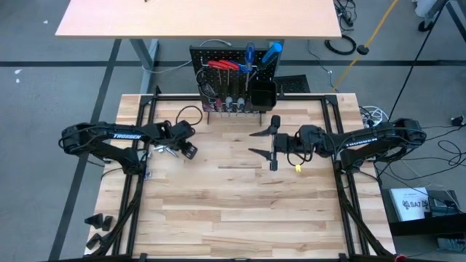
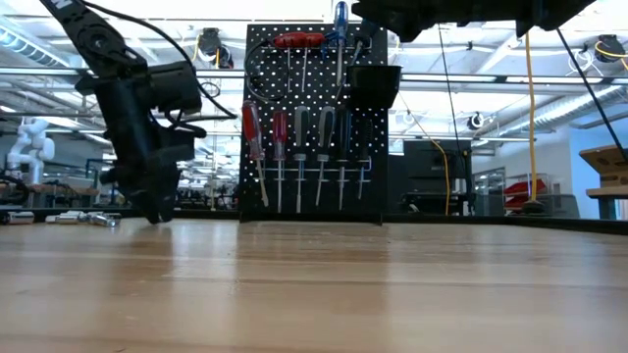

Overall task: Hang tools onto peg board
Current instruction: Put the socket wrench into the black bin on the peg board

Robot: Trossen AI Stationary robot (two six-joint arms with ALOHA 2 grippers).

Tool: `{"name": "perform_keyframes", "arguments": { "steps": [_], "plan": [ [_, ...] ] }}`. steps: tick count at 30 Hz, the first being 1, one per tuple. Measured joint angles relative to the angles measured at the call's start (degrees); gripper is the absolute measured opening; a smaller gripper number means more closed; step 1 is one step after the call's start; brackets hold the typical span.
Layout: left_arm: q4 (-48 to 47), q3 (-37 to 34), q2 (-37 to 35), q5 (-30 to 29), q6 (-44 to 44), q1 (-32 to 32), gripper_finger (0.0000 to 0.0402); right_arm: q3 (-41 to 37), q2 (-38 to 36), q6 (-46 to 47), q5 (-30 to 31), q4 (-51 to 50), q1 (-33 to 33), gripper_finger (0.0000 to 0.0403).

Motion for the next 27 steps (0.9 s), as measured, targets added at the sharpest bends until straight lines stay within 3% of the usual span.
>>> {"name": "perform_keyframes", "arguments": {
  "steps": [4,9,13,20,24,27],
  "plan": [
    [-0.6,1.9,-0.4,1.9,4.0,-1.0,0.0164,0.0,0.0,0.1,0.0,-0.5,-0.4,0.0217],
    [-1.9,5.9,-1.7,-6.0,10.6,-0.7,0.0164,0.0,0.0,1.2,0.0,-0.5,-0.6,0.0217],
    [-8.3,10.2,-2.3,-13.6,15.1,2.3,0.0164,0.0,0.0,1.3,0.0,-0.5,-0.6,0.0217],
    [-14.0,13.0,-2.3,-9.5,22.7,14.0,0.0164,0.0,0.0,1.3,0.0,-0.8,-0.6,0.0217],
    [-14.3,12.9,-2.0,-9.7,18.2,19.9,0.0164,0.0,0.0,1.2,0.0,-0.9,-0.6,0.0217],
    [-13.7,12.9,-2.0,-6.5,18.1,21.5,0.0164,0.0,0.0,1.1,0.0,-0.9,-0.7,0.0217]
  ]
}}
